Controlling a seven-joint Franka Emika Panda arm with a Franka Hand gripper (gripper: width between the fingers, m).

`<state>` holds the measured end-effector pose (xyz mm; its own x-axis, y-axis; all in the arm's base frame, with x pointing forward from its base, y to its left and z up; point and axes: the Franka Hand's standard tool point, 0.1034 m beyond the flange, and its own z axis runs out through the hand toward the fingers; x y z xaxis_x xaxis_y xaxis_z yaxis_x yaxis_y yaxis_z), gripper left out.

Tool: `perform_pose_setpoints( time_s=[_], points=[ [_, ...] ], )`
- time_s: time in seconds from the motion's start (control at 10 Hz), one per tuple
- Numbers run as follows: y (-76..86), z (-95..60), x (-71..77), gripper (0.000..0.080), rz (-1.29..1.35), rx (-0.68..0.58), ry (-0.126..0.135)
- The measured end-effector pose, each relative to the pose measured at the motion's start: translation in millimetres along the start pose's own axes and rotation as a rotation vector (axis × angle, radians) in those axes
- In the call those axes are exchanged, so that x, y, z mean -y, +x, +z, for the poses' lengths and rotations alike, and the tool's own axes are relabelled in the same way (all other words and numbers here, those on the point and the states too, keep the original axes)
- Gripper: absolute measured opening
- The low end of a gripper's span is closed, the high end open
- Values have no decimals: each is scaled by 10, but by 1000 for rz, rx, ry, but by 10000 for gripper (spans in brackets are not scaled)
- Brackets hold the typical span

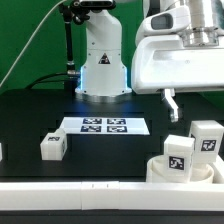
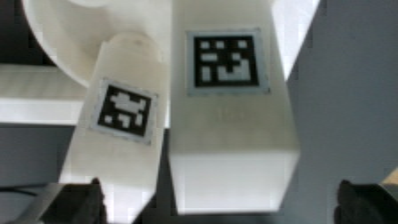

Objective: Assemble stool

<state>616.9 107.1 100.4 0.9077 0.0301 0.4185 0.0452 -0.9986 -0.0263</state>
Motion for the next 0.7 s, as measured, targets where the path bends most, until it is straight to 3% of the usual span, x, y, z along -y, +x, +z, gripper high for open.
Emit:
perform_pose_setpoints(
  time_s=[0.5,0.7],
  points=[
    [-91,23,76,649,11,377,29],
    [-76,54,64,649,11,380,27]
  ],
)
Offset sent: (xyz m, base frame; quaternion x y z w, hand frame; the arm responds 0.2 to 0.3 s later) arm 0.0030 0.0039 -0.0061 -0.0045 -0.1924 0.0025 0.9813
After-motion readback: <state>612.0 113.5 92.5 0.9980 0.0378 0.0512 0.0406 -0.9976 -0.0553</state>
